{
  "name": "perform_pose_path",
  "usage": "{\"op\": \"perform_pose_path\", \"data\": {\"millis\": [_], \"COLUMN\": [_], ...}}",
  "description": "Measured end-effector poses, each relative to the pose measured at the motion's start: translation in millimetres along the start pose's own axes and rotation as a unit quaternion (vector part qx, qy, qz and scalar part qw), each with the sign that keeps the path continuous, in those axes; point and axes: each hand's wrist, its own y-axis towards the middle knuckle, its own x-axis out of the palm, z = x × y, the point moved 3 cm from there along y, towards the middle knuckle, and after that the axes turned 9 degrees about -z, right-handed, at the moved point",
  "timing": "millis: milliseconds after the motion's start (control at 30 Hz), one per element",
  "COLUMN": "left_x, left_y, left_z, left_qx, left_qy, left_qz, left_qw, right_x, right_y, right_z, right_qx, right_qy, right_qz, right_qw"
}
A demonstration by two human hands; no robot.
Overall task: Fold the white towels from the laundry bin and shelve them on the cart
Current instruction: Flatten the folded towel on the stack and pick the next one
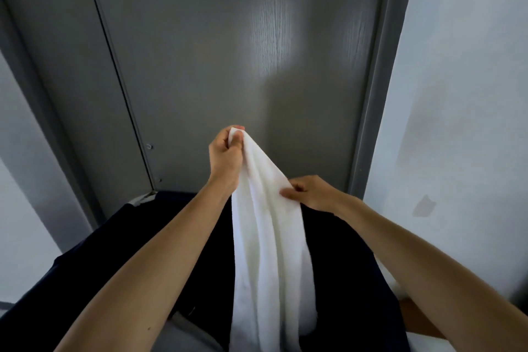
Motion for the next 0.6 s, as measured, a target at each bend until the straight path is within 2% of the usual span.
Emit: {"op": "perform_pose_path", "data": {"millis": [100,233,333,467,533,600], "left_x": [-10.1,-27.0,-32.2,-31.7,-35.9,-41.2], "left_y": [3.6,1.3,-0.6,9.2,13.0,11.1], "left_z": [-0.8,-12.3,-15.6,-2.4,0.6,-4.8], "left_qx": [-0.002,-0.01,-0.037,-0.071,-0.066,-0.067], "left_qy": [0.012,0.037,-0.009,-0.13,-0.079,0.046], "left_qz": [0.028,0.061,0.095,0.121,0.119,0.092], "left_qw": [1.0,0.997,0.995,0.982,0.987,0.992], "right_x": [-16.0,-23.1,-19.8,9.8,14.4,5.7], "right_y": [4.7,3.0,1.2,-1.2,-2.8,-5.1], "right_z": [-0.7,-4.2,-2.3,12.2,23.5,30.4], "right_qx": [-0.017,-0.048,-0.053,-0.02,0.013,0.041], "right_qy": [-0.117,-0.183,-0.148,-0.097,-0.062,-0.034], "right_qz": [0.026,0.073,0.076,0.023,0.04,0.081], "right_qw": [0.993,0.979,0.985,0.995,0.997,0.995]}}
